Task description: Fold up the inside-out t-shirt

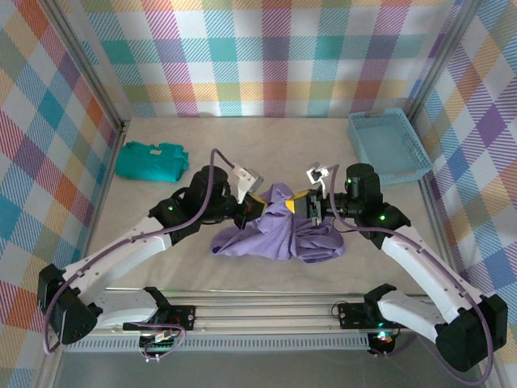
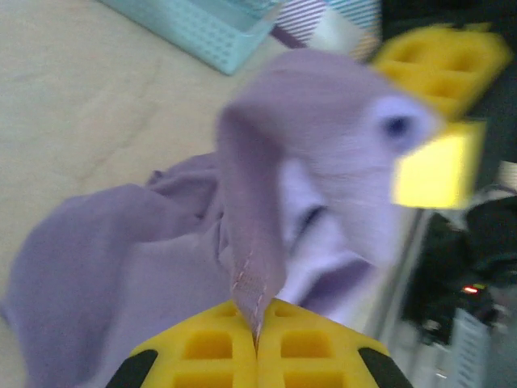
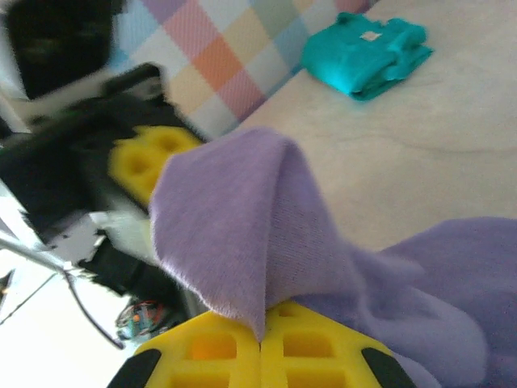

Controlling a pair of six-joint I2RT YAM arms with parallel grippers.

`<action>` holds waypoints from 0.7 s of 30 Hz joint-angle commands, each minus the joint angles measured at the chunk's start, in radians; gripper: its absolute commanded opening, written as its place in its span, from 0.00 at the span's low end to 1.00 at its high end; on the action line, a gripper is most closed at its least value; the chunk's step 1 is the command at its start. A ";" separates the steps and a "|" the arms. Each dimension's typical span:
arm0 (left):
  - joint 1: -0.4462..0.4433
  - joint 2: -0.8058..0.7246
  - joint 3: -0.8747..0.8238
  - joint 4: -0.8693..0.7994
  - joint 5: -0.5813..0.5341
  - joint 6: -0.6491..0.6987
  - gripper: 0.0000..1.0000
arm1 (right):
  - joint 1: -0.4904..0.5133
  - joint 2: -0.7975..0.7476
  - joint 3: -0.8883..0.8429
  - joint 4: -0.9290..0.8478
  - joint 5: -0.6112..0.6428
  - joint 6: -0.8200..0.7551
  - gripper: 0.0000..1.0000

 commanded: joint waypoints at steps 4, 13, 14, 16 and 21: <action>0.004 -0.067 0.073 -0.065 0.080 -0.310 0.00 | 0.006 0.110 0.131 -0.175 0.239 -0.071 0.22; 0.003 -0.063 0.077 -0.015 -0.081 -0.505 0.00 | 0.021 0.035 0.140 -0.320 0.318 0.058 0.39; 0.003 -0.063 0.075 -0.011 -0.094 -0.518 0.00 | 0.034 0.001 0.115 -0.307 0.292 0.094 0.41; 0.004 -0.062 0.076 -0.009 -0.114 -0.535 0.00 | 0.075 -0.054 0.062 -0.271 0.267 0.177 0.43; 0.003 -0.060 0.072 -0.015 -0.163 -0.561 0.00 | 0.254 -0.138 -0.078 -0.147 0.327 0.380 0.45</action>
